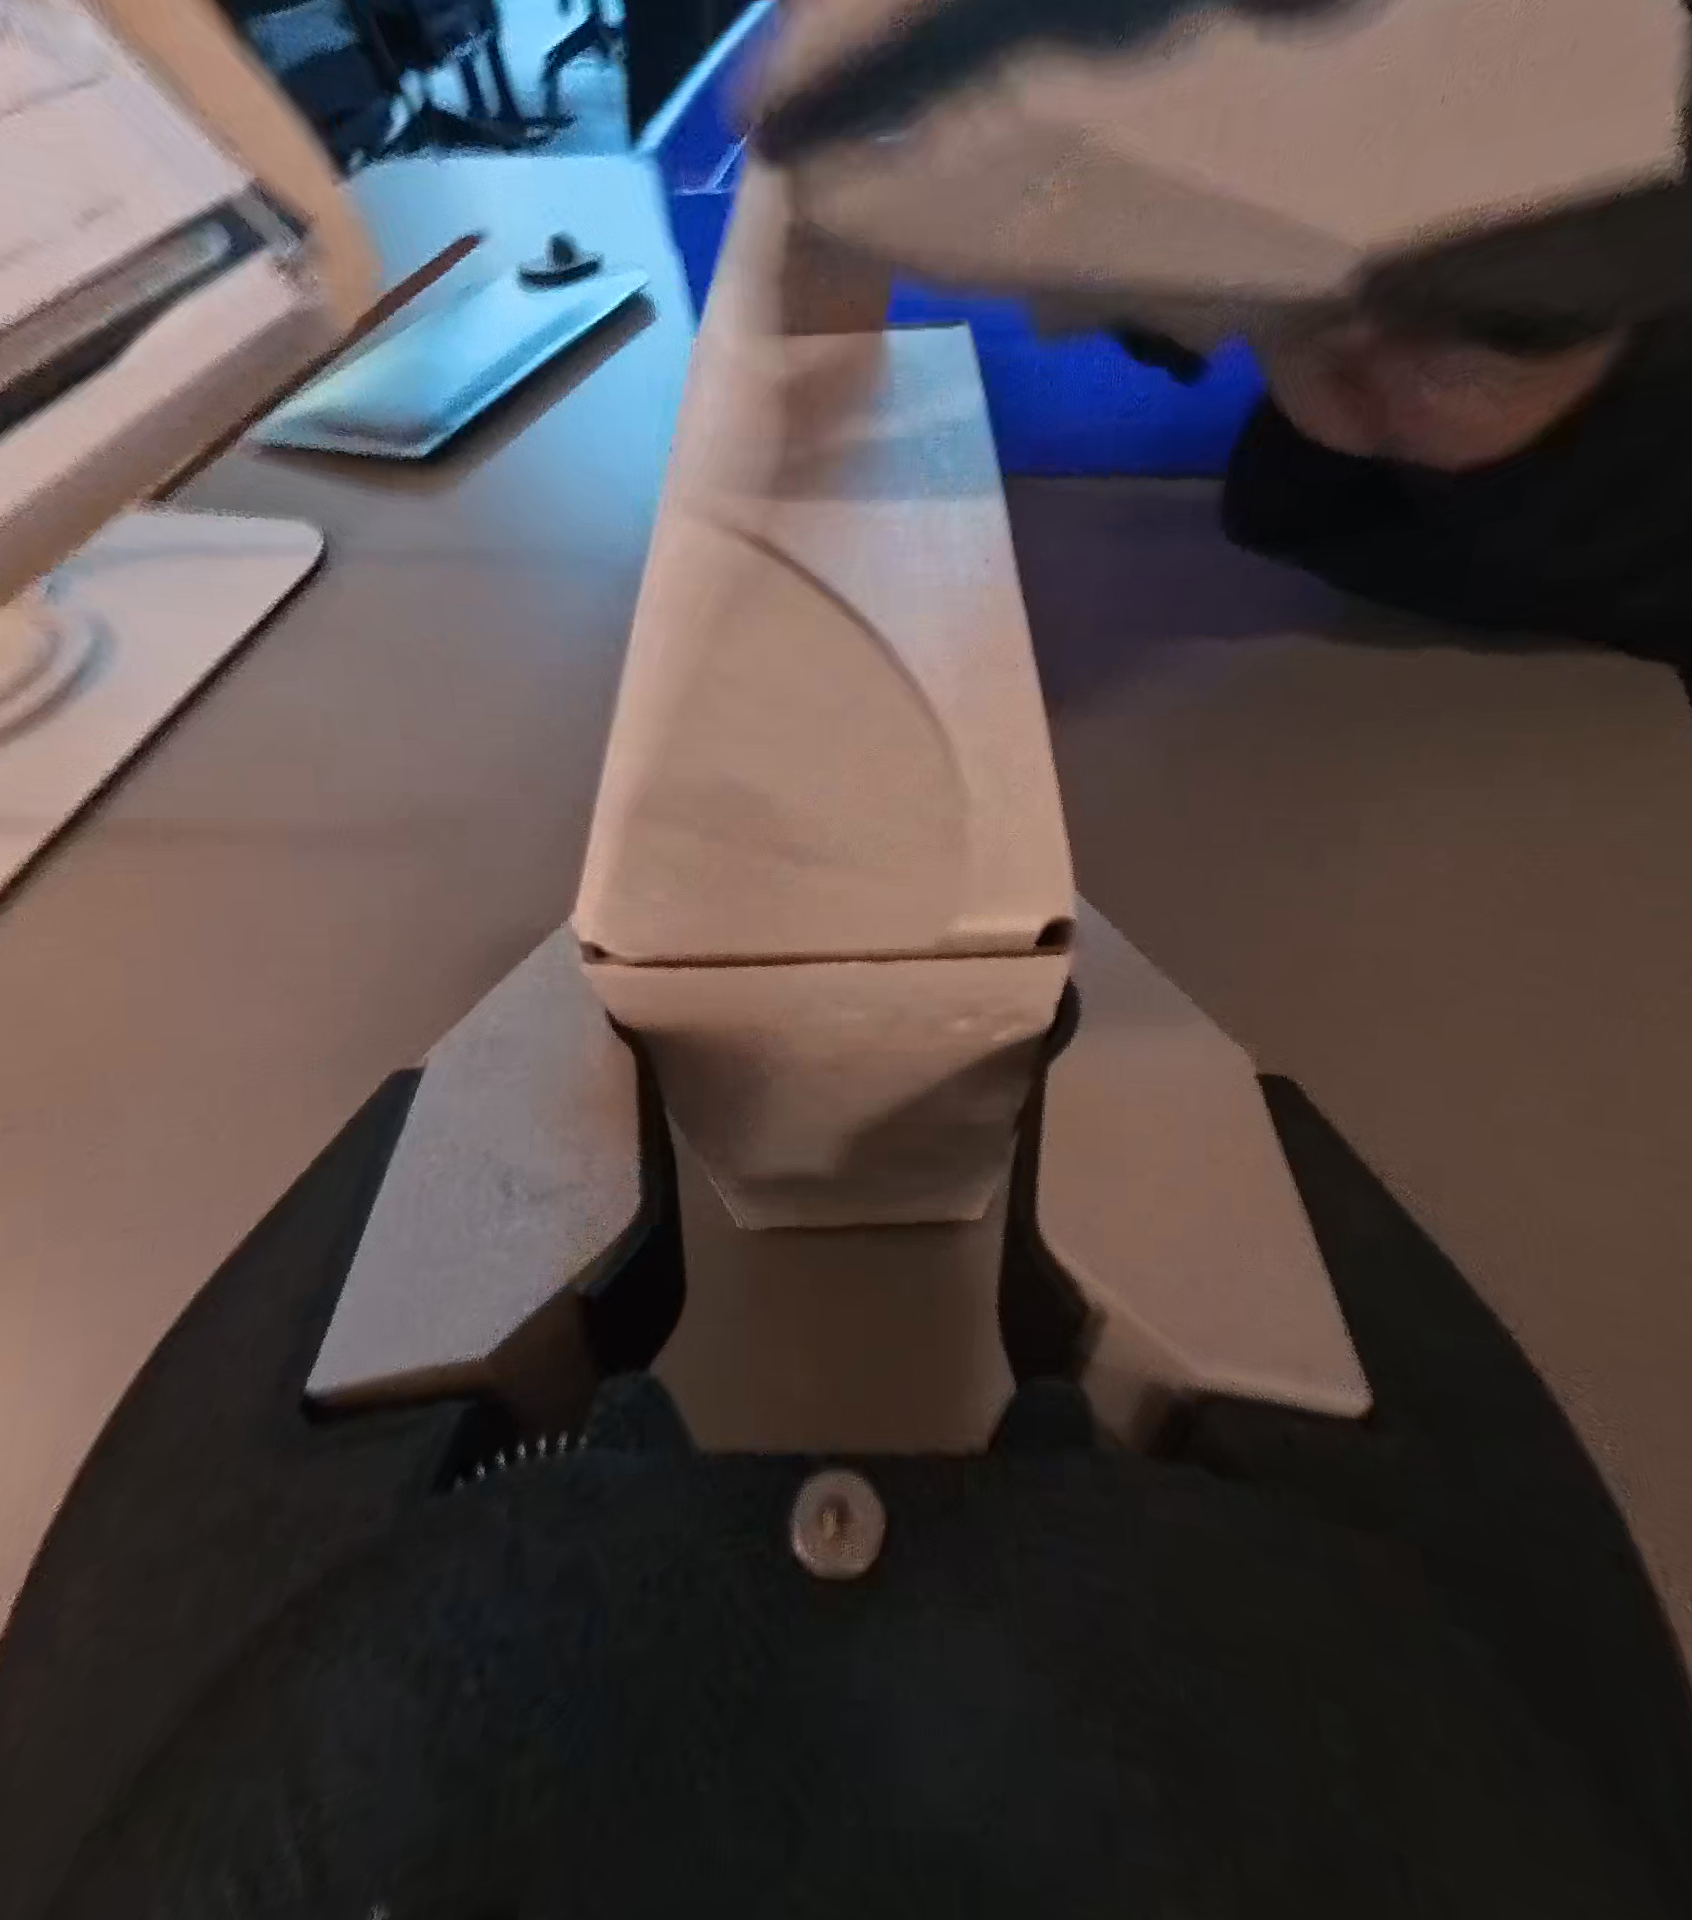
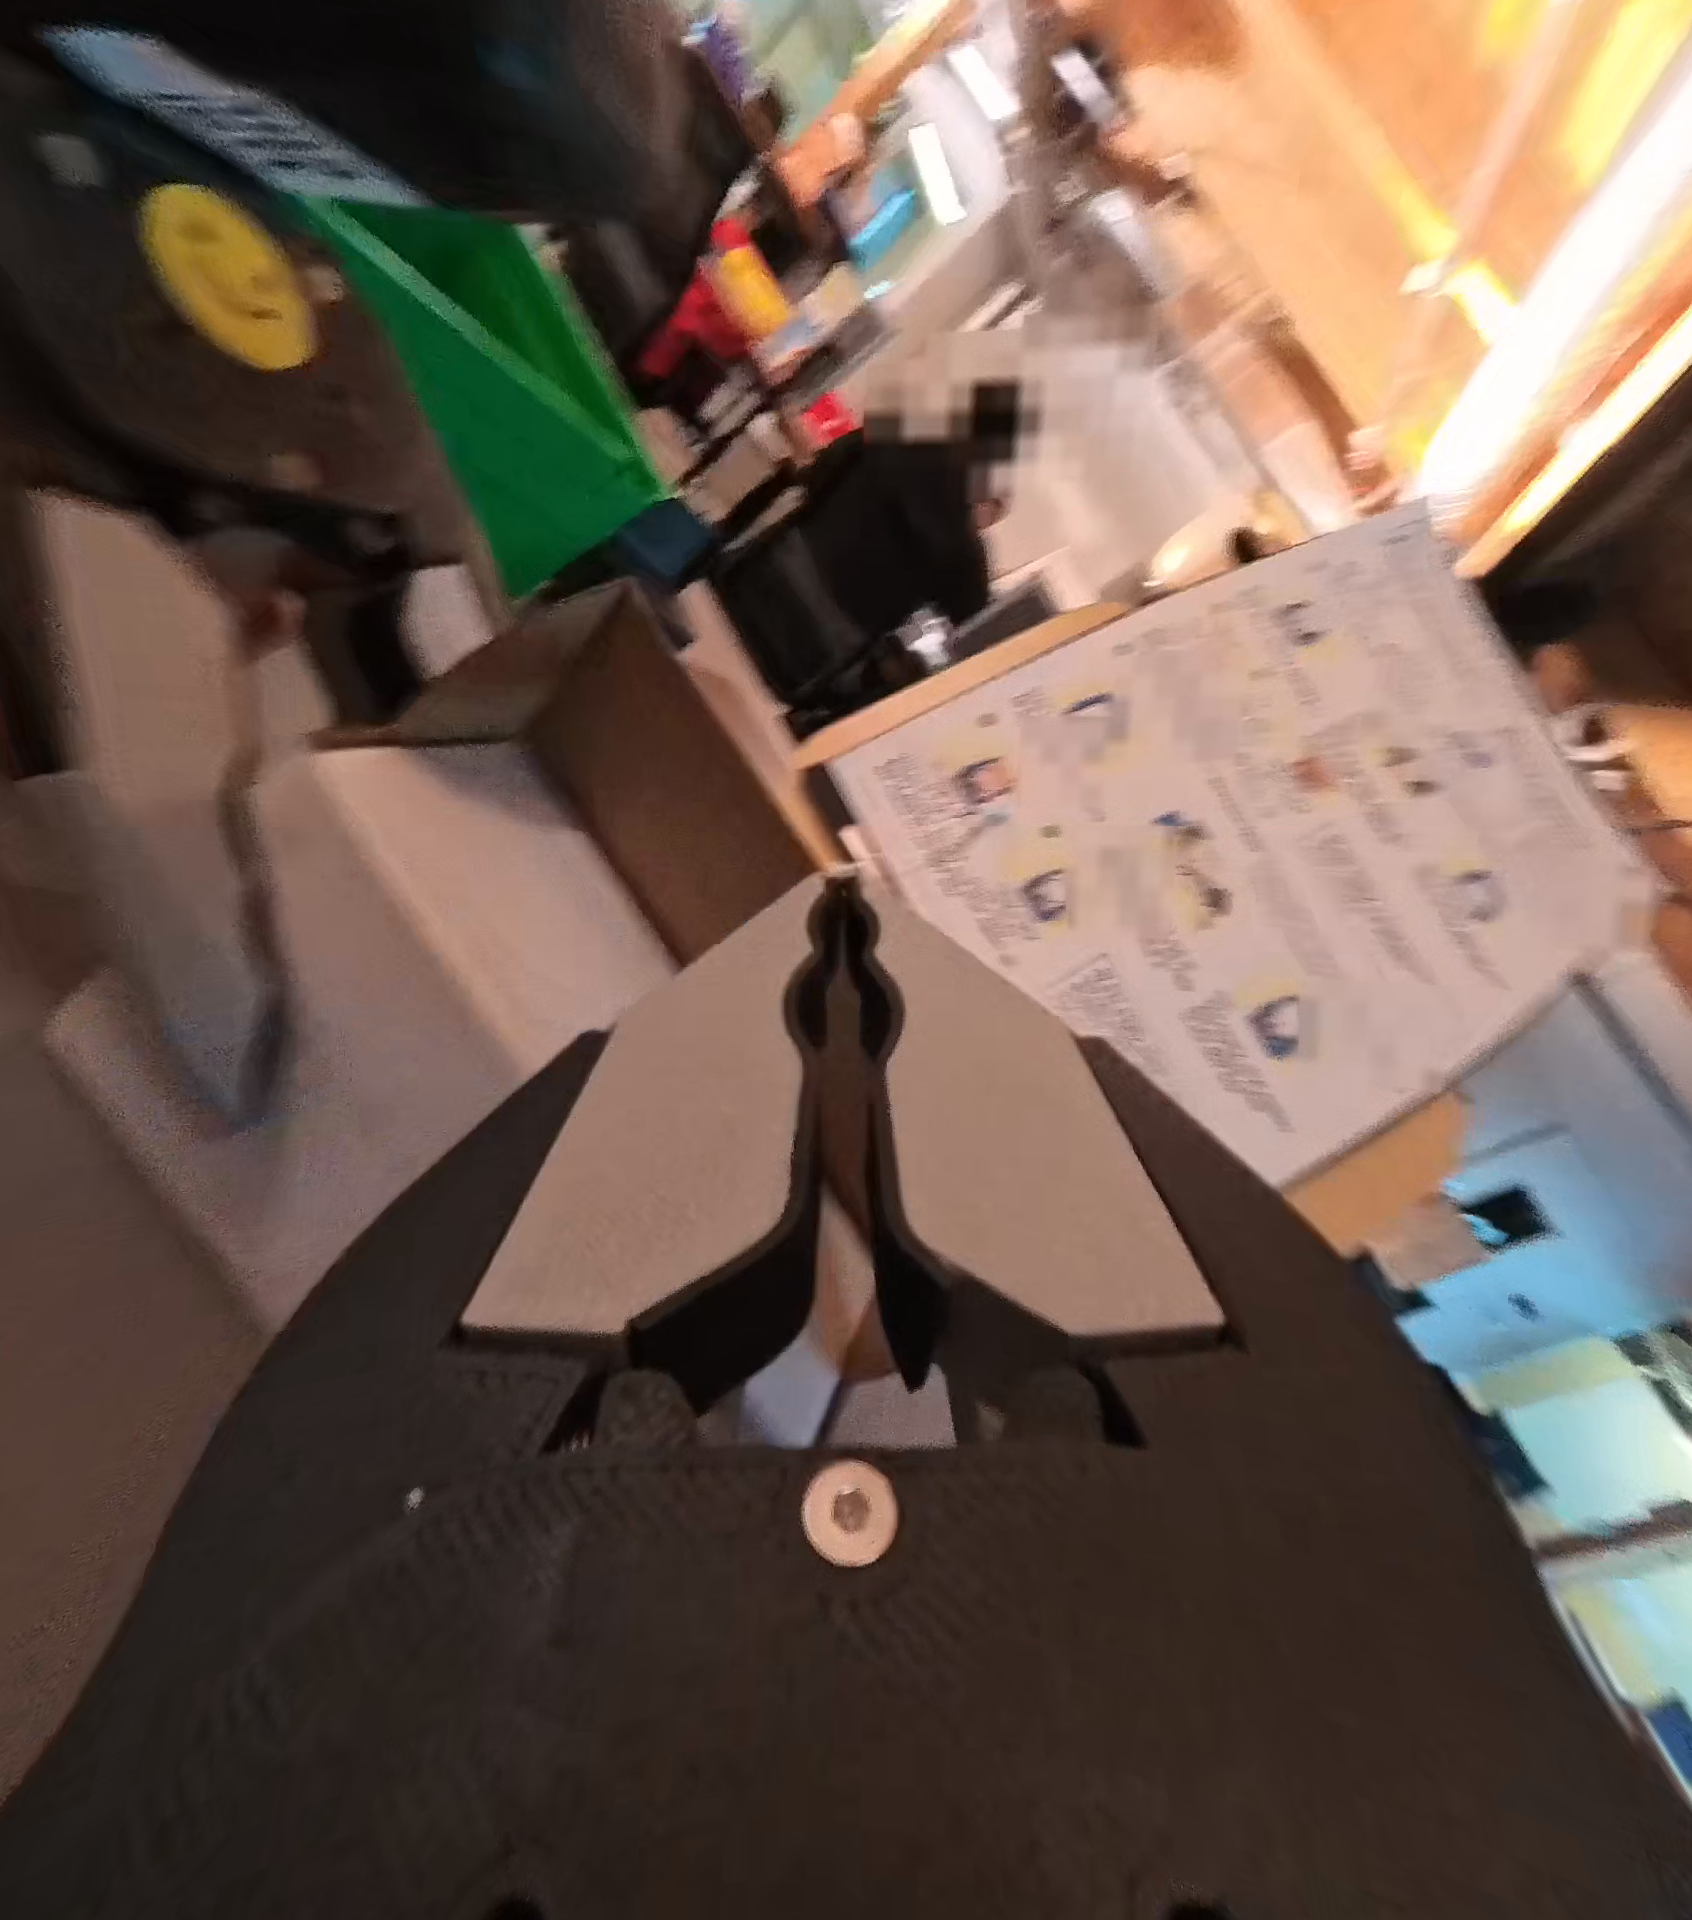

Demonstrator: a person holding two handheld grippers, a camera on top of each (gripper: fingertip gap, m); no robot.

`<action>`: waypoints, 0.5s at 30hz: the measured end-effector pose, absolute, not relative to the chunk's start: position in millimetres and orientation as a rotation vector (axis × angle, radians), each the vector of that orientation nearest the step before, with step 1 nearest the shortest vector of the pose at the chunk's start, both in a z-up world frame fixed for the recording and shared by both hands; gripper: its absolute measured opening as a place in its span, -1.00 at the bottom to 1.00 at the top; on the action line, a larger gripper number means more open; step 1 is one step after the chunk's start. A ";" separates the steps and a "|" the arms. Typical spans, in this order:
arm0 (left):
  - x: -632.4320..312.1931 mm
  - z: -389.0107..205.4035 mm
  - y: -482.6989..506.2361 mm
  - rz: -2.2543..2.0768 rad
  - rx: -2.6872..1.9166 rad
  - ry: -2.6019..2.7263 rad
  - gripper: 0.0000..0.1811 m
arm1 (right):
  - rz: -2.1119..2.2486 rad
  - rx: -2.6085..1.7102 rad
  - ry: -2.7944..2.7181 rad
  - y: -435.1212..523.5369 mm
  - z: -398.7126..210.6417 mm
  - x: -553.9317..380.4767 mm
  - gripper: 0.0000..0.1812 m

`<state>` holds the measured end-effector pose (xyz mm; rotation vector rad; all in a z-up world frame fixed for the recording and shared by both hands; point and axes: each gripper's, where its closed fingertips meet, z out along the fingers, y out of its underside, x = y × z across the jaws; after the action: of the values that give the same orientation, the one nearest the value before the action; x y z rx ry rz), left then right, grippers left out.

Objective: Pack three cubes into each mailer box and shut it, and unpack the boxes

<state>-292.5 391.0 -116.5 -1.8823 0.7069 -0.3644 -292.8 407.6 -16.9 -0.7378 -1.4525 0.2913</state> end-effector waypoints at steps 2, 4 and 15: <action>-275.0 -116.1 383.8 -0.360 -1.848 0.810 -0.19 | 0.256 -0.751 -1.320 420.6 3.8 -283.0 -1.00; -264.1 -117.0 382.7 -0.395 -1.862 0.802 -0.18 | 0.313 -0.781 -1.294 428.5 7.1 -277.8 -1.00; -262.5 -116.7 386.2 -0.455 -1.850 0.769 -0.18 | 0.342 -0.848 -1.299 437.4 0.0 -279.1 -1.00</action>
<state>-262.5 386.2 -116.7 -1.8498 0.7687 -0.4555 -279.1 437.4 0.0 -0.8478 -1.2993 0.3420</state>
